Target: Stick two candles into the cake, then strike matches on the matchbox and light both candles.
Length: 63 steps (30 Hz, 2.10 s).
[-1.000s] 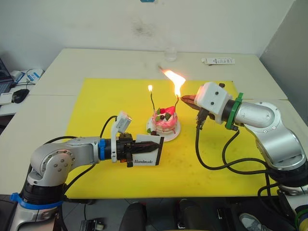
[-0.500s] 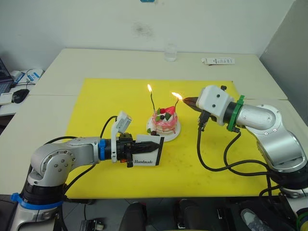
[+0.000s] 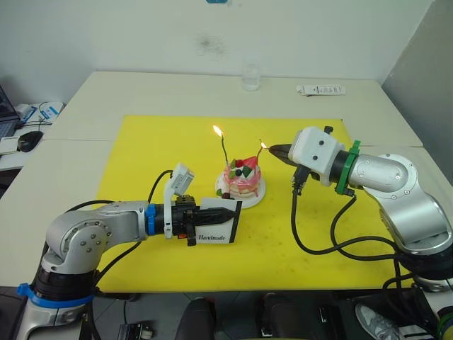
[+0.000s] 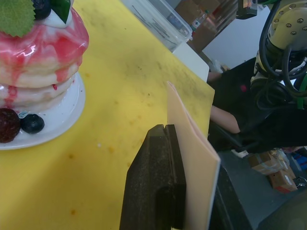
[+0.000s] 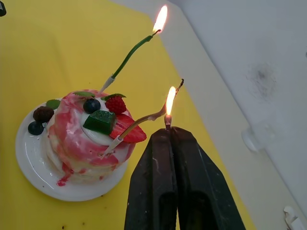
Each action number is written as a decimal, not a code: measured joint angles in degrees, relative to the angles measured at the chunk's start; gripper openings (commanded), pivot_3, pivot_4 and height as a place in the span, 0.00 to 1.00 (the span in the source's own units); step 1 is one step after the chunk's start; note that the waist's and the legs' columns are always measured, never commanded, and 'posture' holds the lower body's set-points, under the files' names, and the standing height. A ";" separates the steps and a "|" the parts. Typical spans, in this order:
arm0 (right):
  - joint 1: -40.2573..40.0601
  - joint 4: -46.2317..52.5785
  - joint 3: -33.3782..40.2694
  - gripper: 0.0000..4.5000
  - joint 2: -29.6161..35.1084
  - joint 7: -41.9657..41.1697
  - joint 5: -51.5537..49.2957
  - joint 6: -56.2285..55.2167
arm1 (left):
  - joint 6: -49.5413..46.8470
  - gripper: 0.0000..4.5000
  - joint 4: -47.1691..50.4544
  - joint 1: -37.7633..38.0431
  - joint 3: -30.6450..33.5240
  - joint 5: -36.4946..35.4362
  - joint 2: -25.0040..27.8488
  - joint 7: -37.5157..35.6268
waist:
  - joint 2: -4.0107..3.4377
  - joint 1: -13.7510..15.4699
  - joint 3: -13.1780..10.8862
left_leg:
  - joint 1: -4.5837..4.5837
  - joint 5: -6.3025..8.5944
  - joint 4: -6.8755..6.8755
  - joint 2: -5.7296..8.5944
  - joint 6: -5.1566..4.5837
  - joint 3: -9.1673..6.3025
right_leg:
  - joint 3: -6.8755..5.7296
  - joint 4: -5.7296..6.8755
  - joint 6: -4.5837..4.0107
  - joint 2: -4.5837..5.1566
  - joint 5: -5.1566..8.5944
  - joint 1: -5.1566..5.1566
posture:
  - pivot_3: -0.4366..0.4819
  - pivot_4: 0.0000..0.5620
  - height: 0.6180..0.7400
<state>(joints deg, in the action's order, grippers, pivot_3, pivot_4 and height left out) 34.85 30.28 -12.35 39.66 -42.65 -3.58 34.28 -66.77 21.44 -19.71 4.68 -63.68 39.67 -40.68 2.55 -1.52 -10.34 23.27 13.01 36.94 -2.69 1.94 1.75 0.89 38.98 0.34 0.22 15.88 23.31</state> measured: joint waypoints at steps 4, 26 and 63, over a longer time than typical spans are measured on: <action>0.00 0.00 0.00 0.01 -0.01 -0.05 0.01 -0.06 | 0.02 0.00 -0.02 -0.26 -0.14 0.50 -0.21 -0.05 | 0.00 0.00 0.00 | 0.00 0.00 0.00 0.00 0.00 0.01 | 0.00 0.00 0.00 0.00 0.00 0.00 | 0.48 0.27 1.00; 0.07 0.01 -0.02 0.01 -0.11 0.01 0.14 -0.20 | 0.00 0.00 -0.04 -0.26 -0.27 0.79 -1.11 -0.07 | 0.00 0.00 0.00 | 0.00 0.00 0.00 0.00 0.00 0.00 | 0.00 0.00 0.00 0.00 0.00 0.00 | 0.48 0.27 1.00; -18.31 -1.33 26.19 0.01 5.21 7.05 0.20 6.89 | -0.20 0.00 0.45 1.15 -0.53 0.65 -4.10 1.27 | 0.00 0.60 0.01 | 0.03 0.00 0.03 0.04 0.00 -0.02 | -0.01 0.02 0.00 0.01 0.00 -0.02 | 0.48 0.27 1.00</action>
<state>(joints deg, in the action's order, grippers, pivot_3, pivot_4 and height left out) 16.55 28.96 13.84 44.87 -35.60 -3.38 41.17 -66.97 21.90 -18.55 4.15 -63.03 35.56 -39.41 2.55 -0.92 -10.33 23.30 13.01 36.97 -2.65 1.94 1.74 0.88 39.00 0.34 0.23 15.88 23.29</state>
